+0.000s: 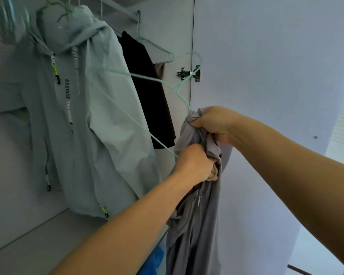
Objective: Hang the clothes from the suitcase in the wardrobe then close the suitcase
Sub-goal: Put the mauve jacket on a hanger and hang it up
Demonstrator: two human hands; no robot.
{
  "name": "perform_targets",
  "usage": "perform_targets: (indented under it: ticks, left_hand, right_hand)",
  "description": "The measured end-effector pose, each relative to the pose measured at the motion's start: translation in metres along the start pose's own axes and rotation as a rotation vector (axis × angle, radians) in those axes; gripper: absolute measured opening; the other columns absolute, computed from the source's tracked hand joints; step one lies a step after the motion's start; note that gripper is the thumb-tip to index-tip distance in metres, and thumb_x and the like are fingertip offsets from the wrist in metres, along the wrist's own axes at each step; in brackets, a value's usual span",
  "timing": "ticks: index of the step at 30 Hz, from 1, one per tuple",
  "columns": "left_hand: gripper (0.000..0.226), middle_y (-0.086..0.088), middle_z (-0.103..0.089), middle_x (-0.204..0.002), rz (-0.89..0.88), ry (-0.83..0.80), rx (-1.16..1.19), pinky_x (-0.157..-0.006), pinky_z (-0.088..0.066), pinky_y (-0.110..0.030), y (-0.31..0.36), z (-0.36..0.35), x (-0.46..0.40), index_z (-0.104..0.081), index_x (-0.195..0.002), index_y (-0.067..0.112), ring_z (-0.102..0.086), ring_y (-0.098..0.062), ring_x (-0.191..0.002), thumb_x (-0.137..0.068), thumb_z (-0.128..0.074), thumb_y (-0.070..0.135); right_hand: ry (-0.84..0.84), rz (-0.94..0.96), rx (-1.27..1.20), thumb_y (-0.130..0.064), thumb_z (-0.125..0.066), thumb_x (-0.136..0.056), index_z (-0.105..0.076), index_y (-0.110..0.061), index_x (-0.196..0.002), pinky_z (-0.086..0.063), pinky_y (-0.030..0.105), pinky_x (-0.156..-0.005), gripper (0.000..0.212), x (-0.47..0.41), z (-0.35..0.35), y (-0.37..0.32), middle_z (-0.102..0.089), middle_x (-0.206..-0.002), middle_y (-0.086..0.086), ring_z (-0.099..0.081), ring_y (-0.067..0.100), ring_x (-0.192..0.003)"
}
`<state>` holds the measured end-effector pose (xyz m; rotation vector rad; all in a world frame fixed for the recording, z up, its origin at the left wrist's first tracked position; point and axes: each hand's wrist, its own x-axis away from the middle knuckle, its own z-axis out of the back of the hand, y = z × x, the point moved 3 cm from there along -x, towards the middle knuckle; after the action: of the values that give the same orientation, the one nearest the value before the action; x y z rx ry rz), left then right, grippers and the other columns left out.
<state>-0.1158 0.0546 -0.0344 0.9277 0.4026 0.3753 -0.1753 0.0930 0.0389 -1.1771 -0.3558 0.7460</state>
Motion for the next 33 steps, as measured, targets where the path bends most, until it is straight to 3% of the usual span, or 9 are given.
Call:
perform_targets:
  ticks: [3, 7, 9, 14, 18, 21, 23, 27, 33]
  left_hand:
    - [0.021, -0.012, -0.073, -0.09, -0.068, 0.018, -0.048, -0.085, -0.055, -0.04, 0.013, 0.012, 0.005, -0.071, -0.094, 0.002, -0.07, -0.028, -0.087, -0.09, -0.062, 0.02]
    - [0.04, -0.005, -0.056, -0.115, -0.311, 0.695, -0.538, -0.087, -0.047, -0.038, 0.043, 0.067, 0.02, -0.056, -0.115, 0.019, -0.056, -0.025, -0.102, -0.082, -0.069, 0.038]
    - [0.066, -0.009, -0.042, -0.127, -0.322, 0.876, -0.663, -0.092, -0.039, -0.041, 0.05, 0.092, 0.017, -0.043, -0.13, 0.016, -0.045, -0.029, -0.114, -0.078, -0.07, 0.047]
    - [0.094, -0.015, -0.017, -0.149, 0.083, 0.529, -0.865, -0.099, -0.038, -0.05, 0.033, 0.12, -0.011, -0.028, -0.143, 0.016, -0.032, -0.038, -0.13, -0.071, -0.071, 0.059]
    - [0.099, -0.017, -0.027, -0.148, 0.008, 0.691, -1.188, -0.104, -0.027, -0.048, 0.027, 0.12, -0.014, -0.017, -0.148, 0.017, -0.032, -0.036, -0.128, -0.074, -0.067, 0.06]
    - [0.079, -0.013, -0.052, -0.134, 0.011, 0.516, -1.02, -0.104, -0.027, -0.044, 0.022, 0.118, -0.028, -0.022, -0.147, 0.017, -0.044, -0.031, -0.126, -0.087, -0.053, 0.057]
    - [0.048, -0.006, -0.069, -0.106, -0.083, 0.302, -0.776, -0.098, -0.042, -0.037, 0.014, 0.115, -0.034, -0.05, -0.133, 0.014, -0.06, -0.023, -0.107, -0.094, -0.051, 0.042]
    - [0.024, 0.002, -0.055, -0.042, -0.194, -0.028, -0.338, -0.076, -0.057, -0.035, -0.008, 0.095, -0.033, -0.067, -0.107, 0.01, -0.059, -0.013, -0.048, -0.099, -0.047, 0.02]
    - [0.023, 0.011, -0.052, -0.038, -0.207, 0.031, -0.319, -0.086, -0.054, -0.046, -0.031, 0.104, -0.04, -0.064, -0.1, 0.021, -0.061, -0.012, -0.041, -0.101, -0.041, 0.017]
  right_hand:
    - [0.033, 0.059, 0.146, -0.006, -0.057, -0.09, -0.063, 0.004, -0.097, -0.05, 0.049, -0.094, 0.014, 0.003, 0.014, 0.008, -0.064, -0.109, 0.023, -0.063, 0.033, -0.101]
    - [0.031, 0.058, 0.14, -0.005, -0.058, -0.09, -0.061, -0.009, -0.076, -0.057, 0.03, -0.064, 0.016, 0.01, 0.043, 0.02, -0.066, -0.08, 0.01, -0.064, 0.02, -0.069]
    - [0.004, 0.054, 0.176, -0.008, -0.06, -0.09, -0.063, -0.006, -0.078, -0.057, 0.028, -0.062, 0.013, 0.011, 0.048, 0.024, -0.067, -0.081, 0.01, -0.064, 0.019, -0.067]
    - [0.038, 0.063, 0.244, -0.011, -0.062, -0.089, -0.066, -0.001, -0.088, -0.056, 0.042, -0.084, 0.011, 0.009, 0.06, 0.033, -0.069, -0.096, 0.018, -0.067, 0.03, -0.086]
    - [0.028, 0.055, 0.273, -0.014, -0.063, -0.09, -0.064, -0.007, -0.08, -0.055, 0.037, -0.079, 0.012, 0.008, 0.072, 0.039, -0.068, -0.088, 0.011, -0.065, 0.025, -0.078]
    - [-0.036, 0.038, 0.277, -0.012, -0.062, -0.09, -0.064, -0.008, -0.079, -0.057, 0.029, -0.068, 0.012, 0.008, 0.074, 0.044, -0.067, -0.081, 0.006, -0.064, 0.018, -0.071]
    - [-0.03, 0.024, 0.262, -0.013, -0.062, -0.09, -0.064, -0.009, -0.077, -0.059, 0.029, -0.068, 0.013, 0.008, 0.078, 0.048, -0.068, -0.082, 0.006, -0.065, 0.02, -0.073]
    - [0.03, -0.043, 0.243, -0.017, -0.066, -0.088, -0.066, -0.008, -0.081, -0.055, 0.04, -0.084, 0.01, 0.007, 0.093, 0.068, -0.069, -0.092, 0.011, -0.065, 0.026, -0.083]
    - [0.374, -0.214, -0.033, -0.012, -0.055, -0.095, -0.057, 0.004, -0.108, -0.047, 0.044, -0.098, 0.02, 0.002, 0.124, 0.106, -0.056, -0.125, 0.022, -0.055, 0.027, -0.096]
